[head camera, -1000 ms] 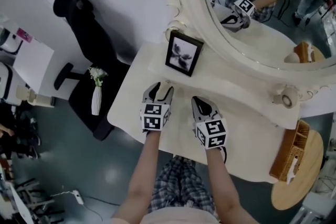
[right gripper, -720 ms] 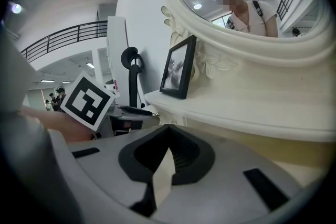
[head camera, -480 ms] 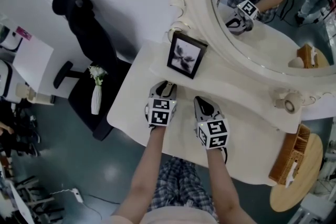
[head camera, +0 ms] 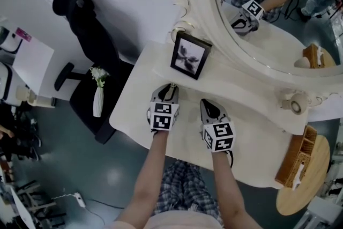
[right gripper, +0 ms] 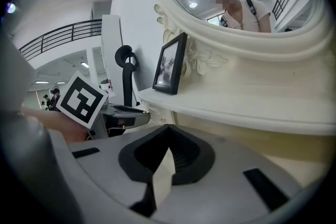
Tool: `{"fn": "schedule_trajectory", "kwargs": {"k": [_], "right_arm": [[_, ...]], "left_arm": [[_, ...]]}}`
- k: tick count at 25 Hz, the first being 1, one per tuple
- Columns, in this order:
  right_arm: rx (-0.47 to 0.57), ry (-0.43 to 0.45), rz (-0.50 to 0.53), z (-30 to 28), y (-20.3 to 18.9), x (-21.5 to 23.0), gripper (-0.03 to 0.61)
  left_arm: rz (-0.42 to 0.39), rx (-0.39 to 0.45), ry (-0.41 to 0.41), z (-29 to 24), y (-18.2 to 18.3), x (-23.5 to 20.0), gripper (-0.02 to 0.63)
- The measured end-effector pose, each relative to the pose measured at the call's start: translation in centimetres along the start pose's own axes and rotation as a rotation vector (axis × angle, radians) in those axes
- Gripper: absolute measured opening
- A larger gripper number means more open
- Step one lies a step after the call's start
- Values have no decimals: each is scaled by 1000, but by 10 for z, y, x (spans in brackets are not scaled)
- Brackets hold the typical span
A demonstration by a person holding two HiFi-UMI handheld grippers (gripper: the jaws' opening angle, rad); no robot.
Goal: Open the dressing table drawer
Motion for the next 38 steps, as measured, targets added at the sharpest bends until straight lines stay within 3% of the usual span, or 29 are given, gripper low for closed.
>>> {"fn": "schedule_trajectory", "kwargs": {"k": [38], "right_arm": [[4,-14,-67,22,-12,-8,15]], "left_arm": [[38,-14,-11,58,-43,1,109]]}}
Point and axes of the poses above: the fingertips, and each gripper's own axes: z backward along the fingers, x to its right, y out of its top, the point moved 8 cm from there along z, backward along the fingers, and after that the axes turned 2 degrees about -x, right-handed, at the moved point
